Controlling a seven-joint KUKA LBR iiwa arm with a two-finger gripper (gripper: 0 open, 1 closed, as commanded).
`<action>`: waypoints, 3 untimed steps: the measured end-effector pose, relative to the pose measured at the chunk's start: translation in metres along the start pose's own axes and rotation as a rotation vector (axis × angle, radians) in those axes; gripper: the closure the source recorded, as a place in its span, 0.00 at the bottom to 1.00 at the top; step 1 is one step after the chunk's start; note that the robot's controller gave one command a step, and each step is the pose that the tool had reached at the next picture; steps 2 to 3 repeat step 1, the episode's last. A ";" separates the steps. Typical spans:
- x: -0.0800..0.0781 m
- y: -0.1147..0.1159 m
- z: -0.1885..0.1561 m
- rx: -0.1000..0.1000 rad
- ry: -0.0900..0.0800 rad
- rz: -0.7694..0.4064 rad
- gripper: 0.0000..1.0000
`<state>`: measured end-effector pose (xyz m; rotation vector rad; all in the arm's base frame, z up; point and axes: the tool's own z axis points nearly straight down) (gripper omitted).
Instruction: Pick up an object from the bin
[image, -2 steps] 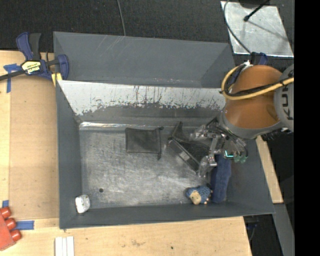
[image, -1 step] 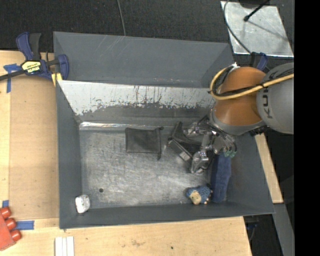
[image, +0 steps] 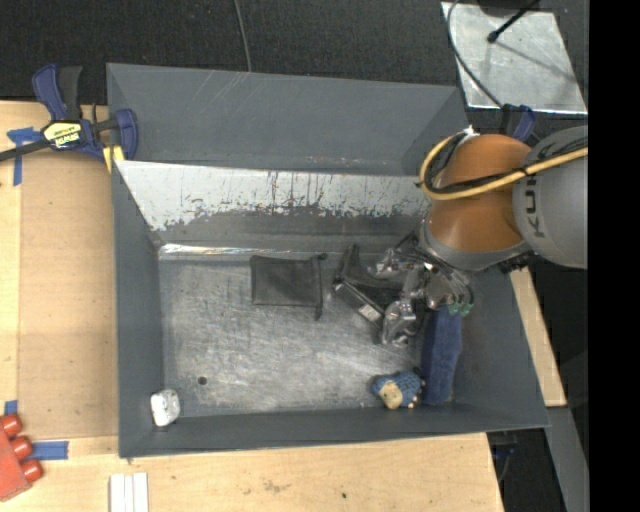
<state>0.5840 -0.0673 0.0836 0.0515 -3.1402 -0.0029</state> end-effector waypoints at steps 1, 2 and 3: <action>0.013 -0.014 -0.154 0.004 -0.005 -0.089 1.00; 0.013 -0.014 -0.154 0.004 -0.005 -0.089 1.00; 0.013 -0.014 -0.154 0.004 -0.005 -0.089 1.00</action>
Offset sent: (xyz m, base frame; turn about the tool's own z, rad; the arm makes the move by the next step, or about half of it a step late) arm -0.0132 -0.0141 0.1515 -0.0896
